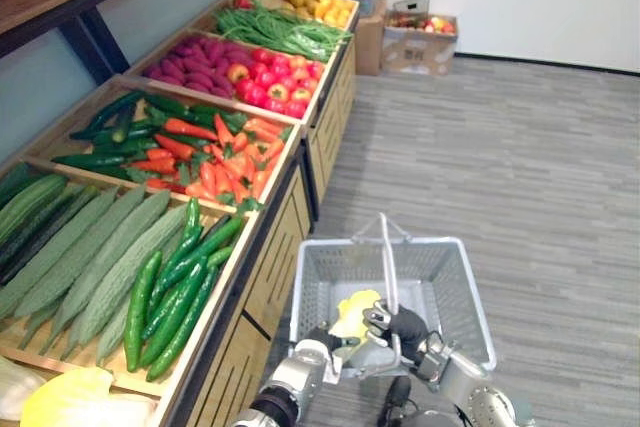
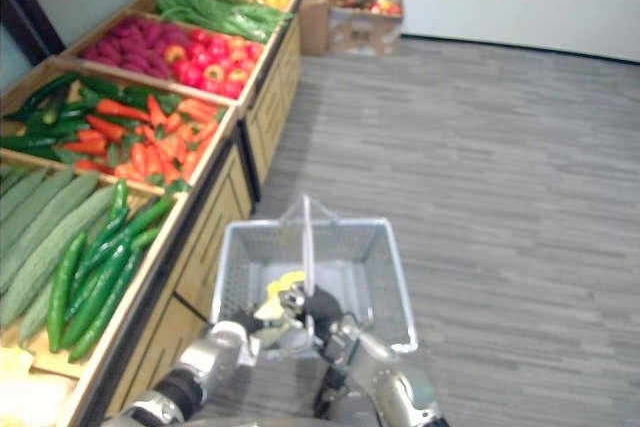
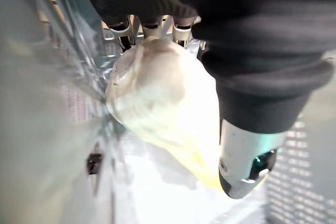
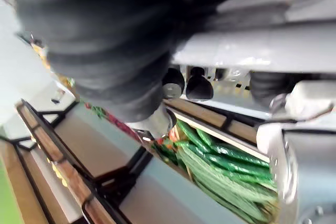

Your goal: Pick vegetable in the basket

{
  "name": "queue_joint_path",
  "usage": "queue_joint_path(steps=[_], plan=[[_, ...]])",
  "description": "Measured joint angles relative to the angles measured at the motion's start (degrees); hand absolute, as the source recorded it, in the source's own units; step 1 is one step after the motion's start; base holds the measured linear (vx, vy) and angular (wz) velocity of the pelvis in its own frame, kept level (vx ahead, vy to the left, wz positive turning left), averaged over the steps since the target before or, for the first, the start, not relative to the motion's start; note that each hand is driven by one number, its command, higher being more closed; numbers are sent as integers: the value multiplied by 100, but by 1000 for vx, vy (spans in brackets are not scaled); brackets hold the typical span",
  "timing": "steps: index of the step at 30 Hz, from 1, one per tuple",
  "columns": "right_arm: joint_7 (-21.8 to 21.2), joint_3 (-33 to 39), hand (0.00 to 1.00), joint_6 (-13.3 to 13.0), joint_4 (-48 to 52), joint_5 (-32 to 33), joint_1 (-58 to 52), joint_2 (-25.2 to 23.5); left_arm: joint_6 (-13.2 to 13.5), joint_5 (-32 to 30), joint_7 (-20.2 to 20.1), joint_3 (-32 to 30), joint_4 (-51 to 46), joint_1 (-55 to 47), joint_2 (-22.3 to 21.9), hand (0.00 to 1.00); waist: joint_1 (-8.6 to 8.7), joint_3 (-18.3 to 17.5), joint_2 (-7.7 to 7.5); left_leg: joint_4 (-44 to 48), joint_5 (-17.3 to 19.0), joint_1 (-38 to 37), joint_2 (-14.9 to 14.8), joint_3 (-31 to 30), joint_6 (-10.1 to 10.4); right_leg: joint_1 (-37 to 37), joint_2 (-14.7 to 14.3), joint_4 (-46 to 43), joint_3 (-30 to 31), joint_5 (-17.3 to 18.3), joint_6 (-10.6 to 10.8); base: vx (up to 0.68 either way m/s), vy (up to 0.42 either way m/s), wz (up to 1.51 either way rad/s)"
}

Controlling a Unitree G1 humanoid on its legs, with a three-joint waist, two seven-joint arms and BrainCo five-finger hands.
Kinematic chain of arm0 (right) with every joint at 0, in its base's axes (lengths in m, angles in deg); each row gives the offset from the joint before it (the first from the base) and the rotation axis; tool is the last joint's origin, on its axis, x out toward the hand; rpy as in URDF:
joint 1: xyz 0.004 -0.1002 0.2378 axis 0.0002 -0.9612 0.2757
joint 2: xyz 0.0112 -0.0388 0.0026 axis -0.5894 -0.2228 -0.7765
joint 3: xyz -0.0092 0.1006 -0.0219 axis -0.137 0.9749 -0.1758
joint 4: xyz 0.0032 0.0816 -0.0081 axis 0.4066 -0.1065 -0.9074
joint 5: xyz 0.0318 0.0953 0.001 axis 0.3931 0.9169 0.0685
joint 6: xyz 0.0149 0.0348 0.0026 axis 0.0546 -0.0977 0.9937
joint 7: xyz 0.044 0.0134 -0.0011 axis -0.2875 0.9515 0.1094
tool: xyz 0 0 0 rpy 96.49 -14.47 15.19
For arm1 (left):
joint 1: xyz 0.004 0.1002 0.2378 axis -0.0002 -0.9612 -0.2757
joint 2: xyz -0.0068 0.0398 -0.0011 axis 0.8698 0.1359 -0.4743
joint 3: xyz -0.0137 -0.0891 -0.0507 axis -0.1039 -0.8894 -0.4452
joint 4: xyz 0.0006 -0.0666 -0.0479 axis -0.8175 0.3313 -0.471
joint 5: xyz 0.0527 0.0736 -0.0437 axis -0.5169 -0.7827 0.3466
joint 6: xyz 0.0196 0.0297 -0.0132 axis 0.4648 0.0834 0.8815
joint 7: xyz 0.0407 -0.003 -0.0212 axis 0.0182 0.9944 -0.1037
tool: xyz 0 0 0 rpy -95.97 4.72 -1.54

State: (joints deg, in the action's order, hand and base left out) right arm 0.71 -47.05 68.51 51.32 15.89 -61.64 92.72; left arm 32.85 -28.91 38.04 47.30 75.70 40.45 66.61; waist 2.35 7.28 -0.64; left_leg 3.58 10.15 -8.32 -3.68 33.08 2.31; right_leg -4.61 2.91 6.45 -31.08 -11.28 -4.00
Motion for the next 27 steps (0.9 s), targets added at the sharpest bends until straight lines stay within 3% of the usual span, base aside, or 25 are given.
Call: queue_joint_path(steps=[7, 12, 19, 22, 27], plan=[[-32, 399, 100, -267, -1949, -43, 92, -100, 398, 460, -291, 50, -1311, -75, 273, 0, 215, 183, 168, 73, 113, -114, -119, 107, 174, 101, -110, 2, 81, 90, -67, 9, -36, -7], [-83, 413, 100, -501, -2432, -61, 163, -67, 522, 751, -689, 0, -1844, -70, 527, 0, 224, 201, 261, 84, 102, -119, -217, 88, 198, 125, -189, 2, 25, 225, -83, 35, -61, 3], [232, 626, 100, -786, -2977, 69, 254, -47, 599, 1823, -1104, -4, -2348, -92, 599, 0, 233, 187, 370, 65, 119, -185, -239, 82, 230, 204, -201, 4, -15, 257, -58, 2, -8, 3], [634, 1002, 100, -921, -3416, 412, 325, -38, 660, 2043, -981, -169, -2622, -94, 674, 0, 240, 187, 376, 66, 134, -177, -247, 89, 254, 188, -213, 4, -5, 258, -59, -10, -7, -1], [1044, 1837, 100, -932, -4293, 866, 411, 12, 611, 2085, -360, -847, -2406, -102, 679, 0, 238, 153, 445, 102, 141, -177, -305, 99, 265, 188, -269, 4, 6, 317, -81, 0, -19, -1]])
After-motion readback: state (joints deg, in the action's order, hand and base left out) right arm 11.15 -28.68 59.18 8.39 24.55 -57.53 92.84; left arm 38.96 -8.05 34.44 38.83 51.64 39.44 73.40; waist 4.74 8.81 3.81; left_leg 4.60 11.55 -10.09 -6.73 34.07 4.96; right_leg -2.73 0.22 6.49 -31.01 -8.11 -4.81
